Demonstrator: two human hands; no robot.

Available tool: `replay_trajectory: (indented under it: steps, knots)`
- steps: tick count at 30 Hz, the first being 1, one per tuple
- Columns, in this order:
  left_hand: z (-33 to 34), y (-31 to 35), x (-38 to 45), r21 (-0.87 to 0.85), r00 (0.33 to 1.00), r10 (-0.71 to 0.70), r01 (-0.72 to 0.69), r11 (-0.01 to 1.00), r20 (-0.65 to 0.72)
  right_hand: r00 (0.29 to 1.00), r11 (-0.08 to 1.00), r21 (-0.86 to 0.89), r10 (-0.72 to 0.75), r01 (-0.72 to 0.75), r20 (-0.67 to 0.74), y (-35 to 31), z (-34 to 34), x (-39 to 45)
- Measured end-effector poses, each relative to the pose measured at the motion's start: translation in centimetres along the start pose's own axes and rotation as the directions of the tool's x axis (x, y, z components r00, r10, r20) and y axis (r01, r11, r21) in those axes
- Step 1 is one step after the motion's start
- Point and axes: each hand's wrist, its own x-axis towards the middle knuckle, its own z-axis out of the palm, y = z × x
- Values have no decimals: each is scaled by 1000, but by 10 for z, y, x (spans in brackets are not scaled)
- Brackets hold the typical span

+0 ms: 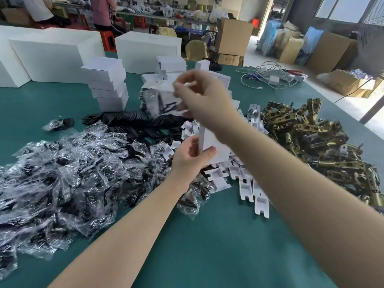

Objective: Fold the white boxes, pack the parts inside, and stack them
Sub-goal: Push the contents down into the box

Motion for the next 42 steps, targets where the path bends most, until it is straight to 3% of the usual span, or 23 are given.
replay_trajectory:
  steps: [5, 12, 24, 30, 36, 37, 40, 42]
  knots:
    - [0, -5, 3, -71, 999, 36, -35, 997, 21, 995, 991, -123, -59, 50, -74, -1, -64, 8]
    - [1, -9, 6, -88, 998, 53, -50, 995, 27, 1000, 926, -378, -18, 10, -15, 36, -86, 3]
    - [-1, -15, 8, -87, 996, 74, -70, 994, 42, 977, 921, -390, -101, 21, -186, 60, -93, -8]
    - [-1, -16, 10, -75, 994, 98, -94, 993, 43, 989, 833, -540, -149, 120, -10, 53, -88, -11]
    - [0, -16, 9, -80, 996, 86, -83, 993, 37, 989, 835, -538, -147, 116, -15, 52, -84, -11]
    - [0, -16, 9, -77, 996, 84, -80, 994, 40, 990, 813, -572, -139, 110, -7, 54, -86, -11]
    - [0, -15, 9, -77, 996, 78, -75, 994, 46, 982, 594, -787, -170, 165, 77, 60, -89, -14]
    - [0, -14, 8, -84, 997, 67, -64, 994, 43, 963, 605, -774, -268, 185, 21, 66, -89, -16]
